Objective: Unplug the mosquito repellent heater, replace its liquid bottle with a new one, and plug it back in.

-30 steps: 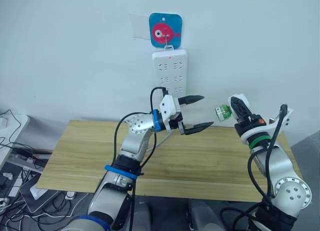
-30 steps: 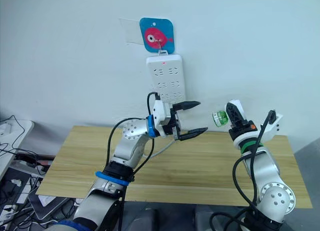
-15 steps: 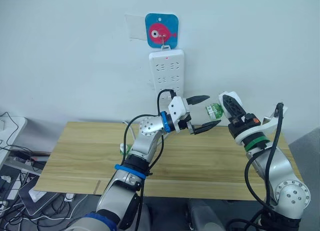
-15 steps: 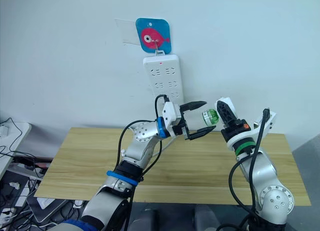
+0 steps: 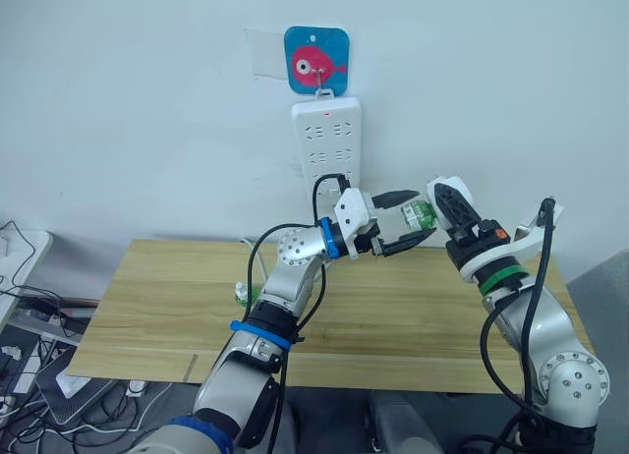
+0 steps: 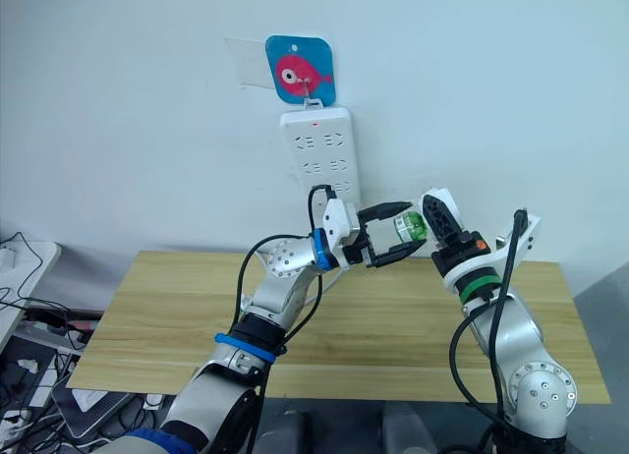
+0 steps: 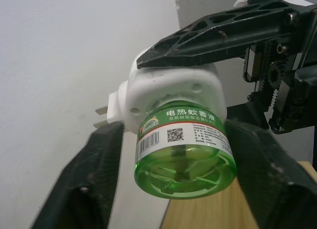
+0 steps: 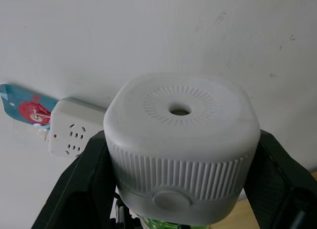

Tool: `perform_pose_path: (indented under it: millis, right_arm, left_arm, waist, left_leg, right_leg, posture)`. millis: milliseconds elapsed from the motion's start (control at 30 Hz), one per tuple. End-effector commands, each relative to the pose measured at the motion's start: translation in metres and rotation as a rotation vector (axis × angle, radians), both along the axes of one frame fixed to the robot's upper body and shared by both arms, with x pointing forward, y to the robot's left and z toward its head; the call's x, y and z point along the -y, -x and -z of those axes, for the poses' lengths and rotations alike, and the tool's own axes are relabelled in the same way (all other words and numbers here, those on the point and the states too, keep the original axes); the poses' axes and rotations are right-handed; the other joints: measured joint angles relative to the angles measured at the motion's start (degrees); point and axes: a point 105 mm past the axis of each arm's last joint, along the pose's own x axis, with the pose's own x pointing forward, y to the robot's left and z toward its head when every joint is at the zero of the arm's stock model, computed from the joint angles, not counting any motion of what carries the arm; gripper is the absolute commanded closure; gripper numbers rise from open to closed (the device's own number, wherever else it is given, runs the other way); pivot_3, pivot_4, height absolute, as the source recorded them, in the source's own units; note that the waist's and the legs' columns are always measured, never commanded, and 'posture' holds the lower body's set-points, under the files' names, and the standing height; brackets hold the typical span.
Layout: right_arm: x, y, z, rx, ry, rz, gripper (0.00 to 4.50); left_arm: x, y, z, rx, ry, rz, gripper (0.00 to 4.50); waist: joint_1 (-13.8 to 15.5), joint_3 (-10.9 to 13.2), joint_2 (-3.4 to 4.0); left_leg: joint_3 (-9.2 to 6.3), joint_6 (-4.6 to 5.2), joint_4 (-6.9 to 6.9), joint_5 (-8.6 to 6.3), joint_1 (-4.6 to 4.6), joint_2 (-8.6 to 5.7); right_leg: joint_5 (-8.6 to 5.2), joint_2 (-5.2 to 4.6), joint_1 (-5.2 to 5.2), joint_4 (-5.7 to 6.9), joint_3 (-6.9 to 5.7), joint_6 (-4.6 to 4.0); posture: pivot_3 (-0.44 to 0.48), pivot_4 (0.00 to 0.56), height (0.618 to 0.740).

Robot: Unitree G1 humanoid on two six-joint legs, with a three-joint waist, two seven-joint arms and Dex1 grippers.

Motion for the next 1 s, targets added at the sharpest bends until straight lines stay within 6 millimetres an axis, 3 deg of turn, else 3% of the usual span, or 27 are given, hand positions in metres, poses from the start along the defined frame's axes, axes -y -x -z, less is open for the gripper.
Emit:
perform_pose_path:
  millis: [33, 500, 633, 767, 1000]
  right_arm:
    - [-0.002, 0.008, -0.016, 0.068, -0.012, -0.015, 1.47]
    - [-0.006, 0.010, -0.016, 0.064, -0.010, -0.042, 1.47]
    - [-0.009, 0.013, -0.014, 0.054, 0.002, -0.094, 0.08]
    - [-0.002, 0.014, -0.013, 0.039, 0.016, -0.147, 0.03]
    - [0.009, 0.019, -0.008, 0.013, 0.109, -0.434, 0.03]
  left_arm:
    - [0.001, 0.002, -0.013, 0.047, 0.028, 0.001, 2.26]
    - [-0.002, 0.003, -0.010, 0.070, 0.005, -0.002, 2.26]
    - [-0.004, 0.003, -0.011, 0.092, -0.016, 0.014, 2.26]
    - [-0.008, 0.003, -0.009, 0.098, -0.036, 0.037, 2.26]
    - [-0.021, 0.022, -0.001, 0.199, -0.146, 0.214, 2.26]
  waist:
    - [-0.02, 0.00, 0.00]
    - [0.00, -0.03, 0.01]
    - [0.00, -0.06, 0.02]
    - [0.00, -0.07, 0.02]
    - [-0.11, -0.07, 0.01]
  left_leg:
    - [0.00, 0.00, 0.00, 0.00, 0.00, 0.00]
    - [0.00, 0.00, 0.01, 0.00, 0.00, 0.00]
    - [0.00, 0.00, 0.01, 0.01, 0.00, 0.00]
    - [0.01, 0.00, 0.03, 0.01, -0.01, -0.01]
    - [0.07, 0.03, 0.02, 0.01, 0.04, 0.02]
  right_leg:
    - [0.00, 0.00, 0.00, 0.00, 0.01, 0.00]
    - [0.00, 0.00, 0.00, 0.01, 0.00, 0.00]
    - [0.00, 0.00, 0.00, 0.01, 0.01, 0.00]
    - [0.00, -0.01, 0.01, 0.01, 0.01, 0.00]
    - [0.01, 0.05, 0.04, 0.01, 0.04, -0.01]
  posture:
    - [-0.087, 0.142, 0.740]
    - [-0.078, 0.131, 0.740]
    - [-0.079, 0.122, 0.740]
    - [-0.088, 0.121, 0.740]
    - [-0.092, 0.140, 0.740]
